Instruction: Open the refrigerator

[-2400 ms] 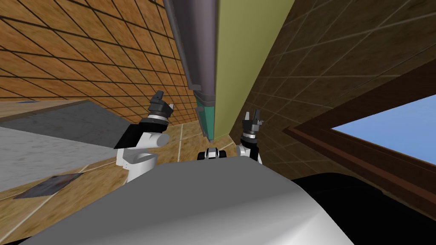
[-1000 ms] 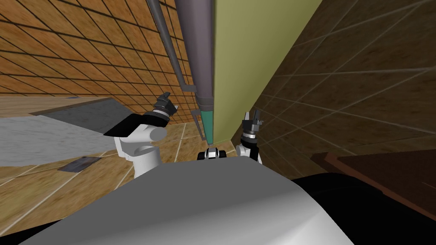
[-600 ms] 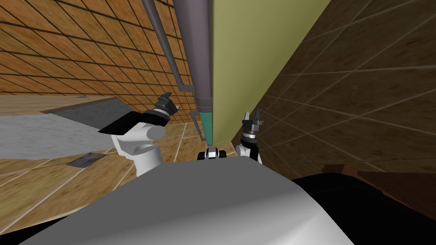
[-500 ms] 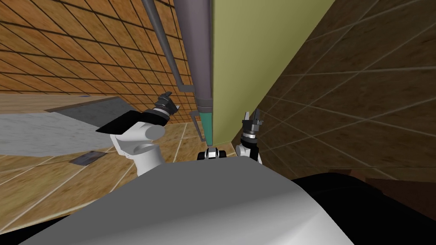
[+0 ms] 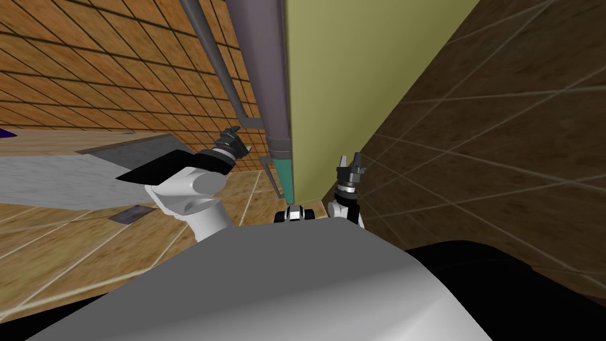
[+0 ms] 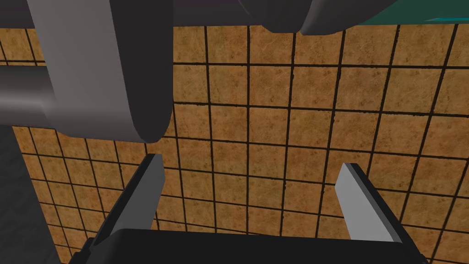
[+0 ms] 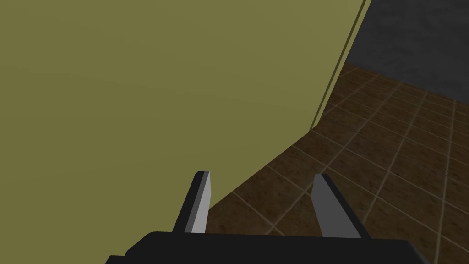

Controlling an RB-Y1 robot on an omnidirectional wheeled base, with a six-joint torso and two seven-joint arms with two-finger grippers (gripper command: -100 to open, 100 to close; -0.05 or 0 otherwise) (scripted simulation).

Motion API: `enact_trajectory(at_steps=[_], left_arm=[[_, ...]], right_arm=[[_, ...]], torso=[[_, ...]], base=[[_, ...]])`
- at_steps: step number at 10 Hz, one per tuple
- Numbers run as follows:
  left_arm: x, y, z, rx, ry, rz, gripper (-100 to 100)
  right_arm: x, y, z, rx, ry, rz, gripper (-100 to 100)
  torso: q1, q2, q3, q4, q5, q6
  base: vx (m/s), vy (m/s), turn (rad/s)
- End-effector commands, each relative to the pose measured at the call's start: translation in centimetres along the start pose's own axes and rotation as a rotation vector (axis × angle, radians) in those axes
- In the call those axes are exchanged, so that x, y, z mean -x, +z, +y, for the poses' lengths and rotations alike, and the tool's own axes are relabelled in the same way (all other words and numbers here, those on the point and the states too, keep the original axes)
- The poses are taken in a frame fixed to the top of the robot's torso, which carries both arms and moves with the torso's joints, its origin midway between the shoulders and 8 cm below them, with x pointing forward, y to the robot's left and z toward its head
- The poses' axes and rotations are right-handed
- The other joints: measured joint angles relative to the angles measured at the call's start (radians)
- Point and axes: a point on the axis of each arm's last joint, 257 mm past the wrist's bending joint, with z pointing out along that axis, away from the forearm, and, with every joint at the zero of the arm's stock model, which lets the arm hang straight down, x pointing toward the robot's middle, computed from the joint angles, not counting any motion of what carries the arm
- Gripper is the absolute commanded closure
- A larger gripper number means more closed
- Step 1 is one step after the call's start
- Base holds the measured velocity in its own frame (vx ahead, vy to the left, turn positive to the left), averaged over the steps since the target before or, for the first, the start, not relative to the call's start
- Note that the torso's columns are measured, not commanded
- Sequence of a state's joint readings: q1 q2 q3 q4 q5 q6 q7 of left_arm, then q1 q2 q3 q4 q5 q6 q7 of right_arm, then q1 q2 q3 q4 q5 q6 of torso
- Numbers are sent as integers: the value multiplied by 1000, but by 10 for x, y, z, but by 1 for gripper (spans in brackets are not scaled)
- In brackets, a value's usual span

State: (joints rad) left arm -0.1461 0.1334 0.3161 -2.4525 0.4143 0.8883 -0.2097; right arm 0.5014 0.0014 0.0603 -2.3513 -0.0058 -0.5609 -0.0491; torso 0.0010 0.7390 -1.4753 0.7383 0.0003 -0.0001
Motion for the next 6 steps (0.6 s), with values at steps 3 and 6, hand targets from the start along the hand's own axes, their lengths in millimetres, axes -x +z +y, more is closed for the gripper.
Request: enact_trajectory(at_steps=[3, 6], left_arm=[[-23, -19, -35, -55, -73, 33, -100], [-28, -28, -50, -93, -101, 35, -100]], right_arm=[[0, 0, 0, 0, 0, 0, 0], [0, 0, 0, 0, 0, 0, 0]], torso=[[-6, 0, 0, 1, -3, 2], [-13, 3, 1, 4, -7, 5]], base=[[49, -59, 85], [19, -18, 10]])
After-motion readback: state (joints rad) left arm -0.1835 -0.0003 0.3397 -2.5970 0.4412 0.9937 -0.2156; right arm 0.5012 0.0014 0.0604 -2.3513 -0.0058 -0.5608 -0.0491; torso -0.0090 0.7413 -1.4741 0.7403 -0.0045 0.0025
